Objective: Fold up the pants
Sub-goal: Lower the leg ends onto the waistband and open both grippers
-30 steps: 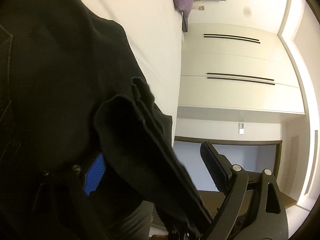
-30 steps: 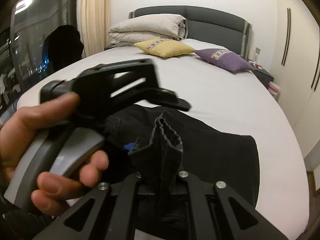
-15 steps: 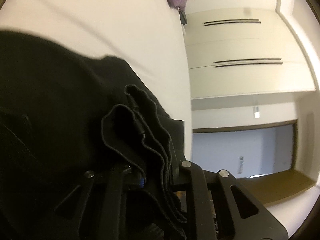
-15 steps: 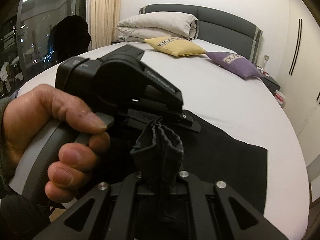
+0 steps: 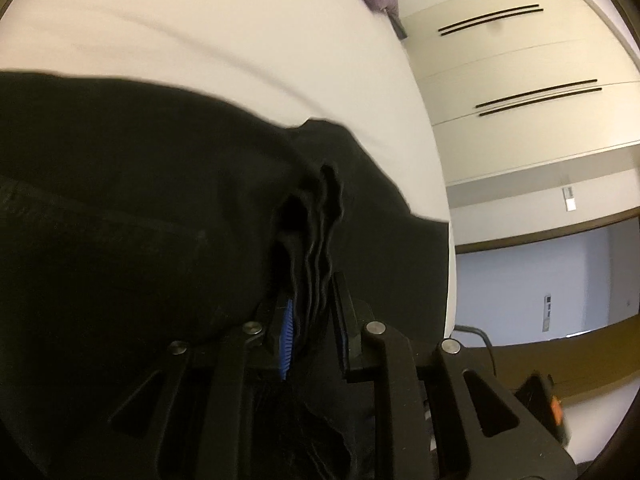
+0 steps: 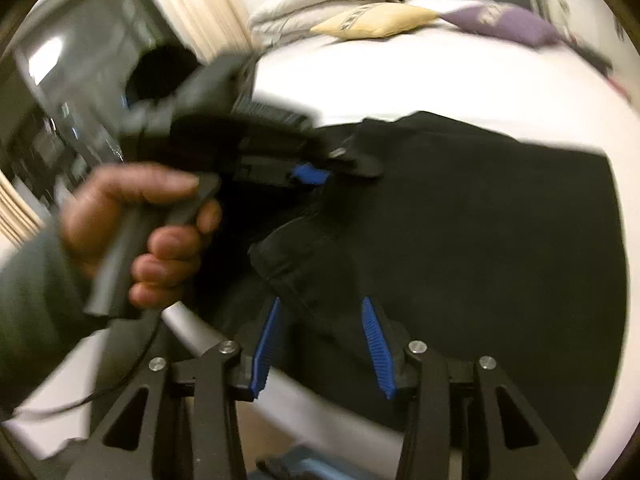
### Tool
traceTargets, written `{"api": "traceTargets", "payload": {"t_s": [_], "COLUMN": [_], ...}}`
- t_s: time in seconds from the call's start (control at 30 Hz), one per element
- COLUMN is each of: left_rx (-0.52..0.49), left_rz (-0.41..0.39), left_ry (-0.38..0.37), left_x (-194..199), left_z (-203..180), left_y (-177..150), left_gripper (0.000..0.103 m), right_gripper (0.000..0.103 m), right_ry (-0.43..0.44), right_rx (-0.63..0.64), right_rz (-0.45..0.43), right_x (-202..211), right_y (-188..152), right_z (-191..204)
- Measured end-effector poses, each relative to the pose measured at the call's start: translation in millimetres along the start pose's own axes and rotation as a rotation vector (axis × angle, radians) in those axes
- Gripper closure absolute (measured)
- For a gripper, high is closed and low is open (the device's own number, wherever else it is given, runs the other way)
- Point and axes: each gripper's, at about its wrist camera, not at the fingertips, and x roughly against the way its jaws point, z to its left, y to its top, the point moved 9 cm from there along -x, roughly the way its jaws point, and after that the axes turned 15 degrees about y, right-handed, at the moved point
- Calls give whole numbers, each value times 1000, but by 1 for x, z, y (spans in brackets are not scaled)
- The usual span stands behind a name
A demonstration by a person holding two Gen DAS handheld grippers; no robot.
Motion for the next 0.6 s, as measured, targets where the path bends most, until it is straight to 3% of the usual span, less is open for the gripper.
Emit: {"api": "traceTargets", "payload": {"t_s": [0.17, 0.2, 0.27, 0.33, 0.43, 0.5, 0.53, 0.6], "left_rx": [0, 0, -33, -111, -236, -229, -204, -168], "left_rz": [-96, -120, -171, -168, -69, 11, 26, -37], "left_ry": [133, 144, 94, 19, -56, 22, 20, -67], "left_x": [44, 53, 74, 73, 33, -7, -15, -3], "left_z": [20, 21, -1, -35, -77, -63, -53, -41], "left_y": [-1, 1, 1, -7, -35, -54, -60, -67], "left_gripper": [87, 87, 87, 87, 87, 87, 87, 87], "right_gripper": [57, 57, 57, 57, 57, 57, 59, 86], "right_ry": [72, 90, 160, 243, 322, 203, 201, 222], "right_rx": [-187, -213, -281, -351, -430, -460, -487, -495], "right_rz": [-238, -263, -322, -340, -321, -269, -246, -261], "right_x": [95, 103, 115, 109, 87, 71, 65, 72], "right_y": [26, 32, 46, 58, 64, 49, 40, 32], "right_z": [-50, -60, -85, -108, -135, -164, -176, -189]}}
